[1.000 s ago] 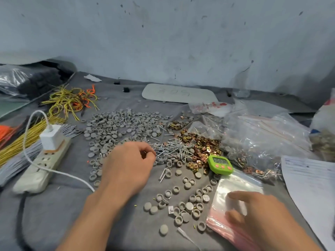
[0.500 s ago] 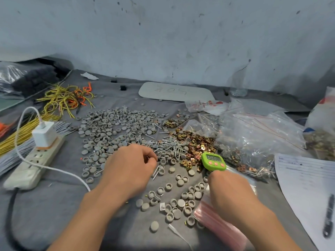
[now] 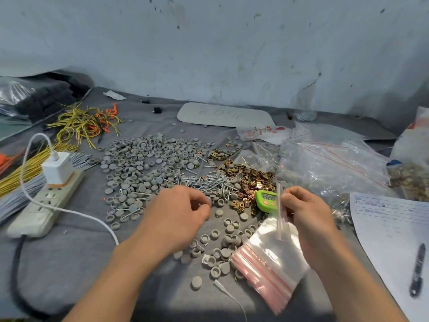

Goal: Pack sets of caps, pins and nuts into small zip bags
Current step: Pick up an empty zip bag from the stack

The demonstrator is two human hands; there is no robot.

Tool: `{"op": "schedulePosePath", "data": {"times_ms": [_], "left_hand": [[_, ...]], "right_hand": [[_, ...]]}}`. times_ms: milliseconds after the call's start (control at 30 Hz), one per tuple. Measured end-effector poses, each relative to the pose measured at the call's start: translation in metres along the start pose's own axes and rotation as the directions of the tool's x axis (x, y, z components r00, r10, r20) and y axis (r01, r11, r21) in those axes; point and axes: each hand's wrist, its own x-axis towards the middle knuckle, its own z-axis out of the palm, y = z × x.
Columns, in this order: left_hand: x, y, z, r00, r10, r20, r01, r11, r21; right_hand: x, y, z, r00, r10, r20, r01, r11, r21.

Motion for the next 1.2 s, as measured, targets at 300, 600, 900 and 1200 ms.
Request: {"op": "schedulePosePath", "data": {"times_ms": [300,600,900,1200], "left_hand": [[-0.024,0.042,0.061,0.789,0.389,0.475,-0.475,0.877,0.071],[-0.008,0.051,0.071,0.926,0.296,0.234,-0.325,0.941,0.097],[0.018,0.016,0.003,0.970,-0.173,0.172,0.226,0.375,-0.899],[0.025,-0.033,-0.052,0.789,-0.283,-0.545,0.155,0.951,-0.269]], "right_hand": [[0.002,0.000,0.019,0.999,0.043,0.013,-0.045,0.947,0.319],[-0.001,-0.018,0.017,0.941,0.089,0.328,-0.294,0.699,0.652],[-0.001,-0.018,0.043,0.878,0.179,0.444,-0.410,0.759,0.505],[0.002,-0.012,0.075,0.925,0.183,0.333,-0.295,0.899,0.323]]}}
